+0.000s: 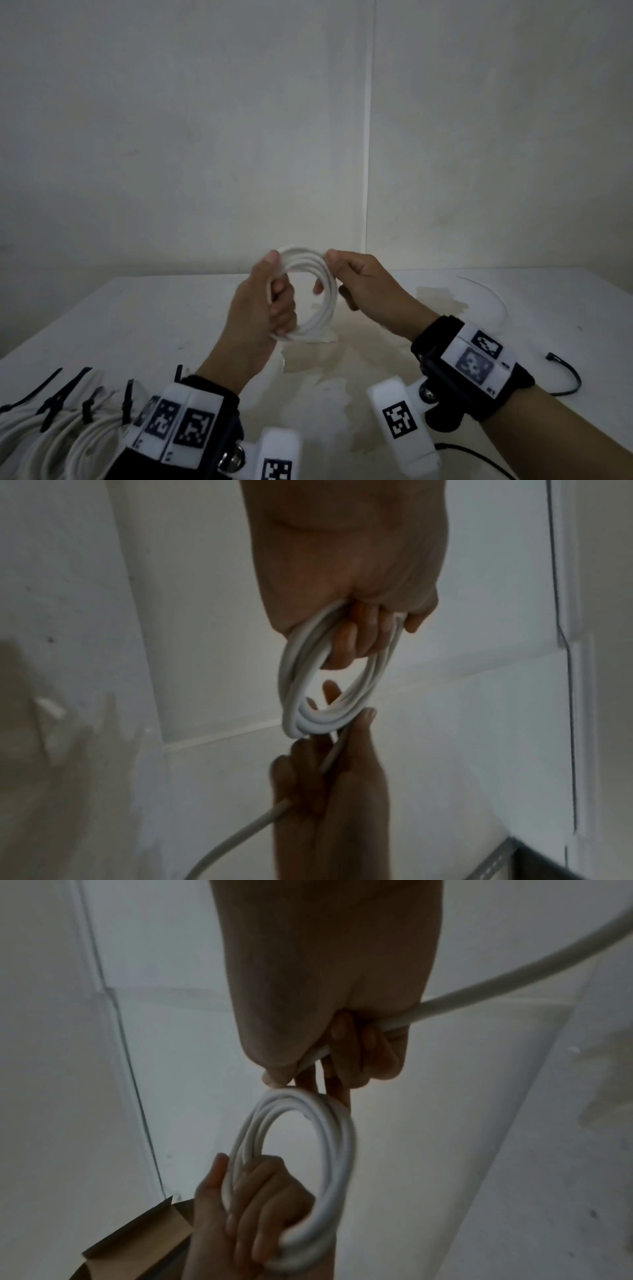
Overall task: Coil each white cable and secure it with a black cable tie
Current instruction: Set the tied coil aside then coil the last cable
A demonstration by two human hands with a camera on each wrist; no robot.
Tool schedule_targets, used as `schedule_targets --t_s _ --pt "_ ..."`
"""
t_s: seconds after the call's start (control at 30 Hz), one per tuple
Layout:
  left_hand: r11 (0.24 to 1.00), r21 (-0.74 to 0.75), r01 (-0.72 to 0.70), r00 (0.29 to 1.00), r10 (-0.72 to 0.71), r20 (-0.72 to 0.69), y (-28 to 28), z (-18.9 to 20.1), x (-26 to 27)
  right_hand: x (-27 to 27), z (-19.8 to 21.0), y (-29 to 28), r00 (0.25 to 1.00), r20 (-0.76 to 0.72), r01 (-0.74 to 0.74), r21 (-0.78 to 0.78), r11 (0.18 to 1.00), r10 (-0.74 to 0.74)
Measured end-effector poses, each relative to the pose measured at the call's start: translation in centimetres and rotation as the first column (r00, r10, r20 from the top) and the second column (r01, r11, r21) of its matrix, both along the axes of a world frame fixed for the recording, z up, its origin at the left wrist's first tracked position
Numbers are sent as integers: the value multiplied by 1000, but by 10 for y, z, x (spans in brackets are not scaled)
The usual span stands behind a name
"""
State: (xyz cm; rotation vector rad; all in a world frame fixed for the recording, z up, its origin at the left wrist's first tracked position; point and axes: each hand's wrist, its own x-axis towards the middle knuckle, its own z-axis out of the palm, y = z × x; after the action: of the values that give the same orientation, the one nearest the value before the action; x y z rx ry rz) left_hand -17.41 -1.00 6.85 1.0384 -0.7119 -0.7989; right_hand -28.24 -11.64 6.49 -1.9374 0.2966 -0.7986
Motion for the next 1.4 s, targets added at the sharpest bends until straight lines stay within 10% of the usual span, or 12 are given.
schedule_targets --t_s 0.3,0.57,1.0,1.4 --pt "989 -99 -106 987 92 -133 -2 -5 -1 9 -10 21 994 60 93 13 996 -94" --pt "974 -99 206 966 -218 -137 8 1 10 4 -6 9 967 56 253 -199 947 -247" --pt "993 -120 18 951 -54 -304 -5 4 -13 4 -10 5 978 66 203 -134 970 -196" --pt "976 -153 -157 918 88 -386 -4 2 12 -16 -40 -18 951 -52 261 -386 885 -304"
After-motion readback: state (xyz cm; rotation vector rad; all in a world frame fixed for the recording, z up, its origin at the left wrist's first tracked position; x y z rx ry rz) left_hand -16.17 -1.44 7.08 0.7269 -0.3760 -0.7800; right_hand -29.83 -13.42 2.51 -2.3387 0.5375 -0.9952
